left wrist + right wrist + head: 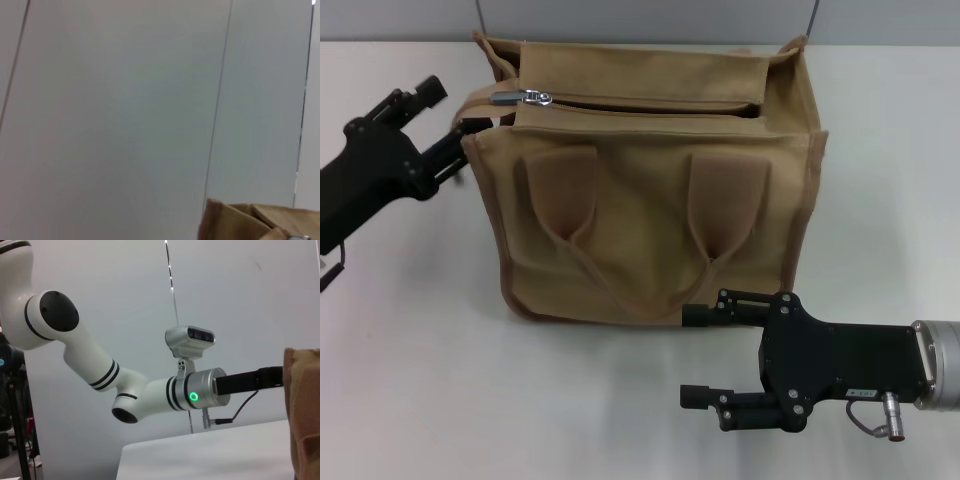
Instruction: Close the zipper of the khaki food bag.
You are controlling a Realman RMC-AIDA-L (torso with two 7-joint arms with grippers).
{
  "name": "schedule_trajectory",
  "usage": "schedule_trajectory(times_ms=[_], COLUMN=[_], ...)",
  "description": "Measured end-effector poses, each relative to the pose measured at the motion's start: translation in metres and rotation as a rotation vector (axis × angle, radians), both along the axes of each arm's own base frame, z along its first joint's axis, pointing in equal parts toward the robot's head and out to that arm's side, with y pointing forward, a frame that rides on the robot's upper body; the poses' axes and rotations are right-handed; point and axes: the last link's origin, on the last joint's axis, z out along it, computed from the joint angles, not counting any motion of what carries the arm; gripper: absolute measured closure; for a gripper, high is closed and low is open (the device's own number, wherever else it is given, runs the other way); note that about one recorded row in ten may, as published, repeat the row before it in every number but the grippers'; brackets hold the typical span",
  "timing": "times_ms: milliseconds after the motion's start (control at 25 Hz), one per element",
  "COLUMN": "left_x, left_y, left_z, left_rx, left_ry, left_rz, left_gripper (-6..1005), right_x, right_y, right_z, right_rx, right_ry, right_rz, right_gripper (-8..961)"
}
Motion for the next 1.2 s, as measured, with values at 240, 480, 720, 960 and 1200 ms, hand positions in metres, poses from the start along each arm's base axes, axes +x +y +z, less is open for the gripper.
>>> schedule_trajectory(times_ms=[240,480,720,960,1200], left_x=[-0.002,-0.001,0.003,0.018,0.023], left_y=[-0.005,-0.005,-0.004,0.001,0.004], left_z=[-0.001,-0.003,-0.006,-0.012,-0.014], left_rx=[-0.002,-0.006,-0.015,-0.028,-0.036], left_ry=[-0.014,-0.015,-0.049,-0.107,-0.121], left_rz=[0.004,0.001,-0.003,-0.045,-0.057], left_gripper=[346,578,716,906,980], right_x=[-0.003,-0.007,-0.013,-0.027,-0.057], right_y=[0.003,0.003,0.012,0.05,0.088], right_z=[0.003,0.009,0.018,0.045,0.035], right_rx=[0.03,0.089,0.158,0.406,0.608], right_ry=[0.029,0.114,0.19,0.335,0.228], right_rz=[-0.01,-0.017,-0.055,-0.133,0.042], right_gripper=[212,212,213,213,213])
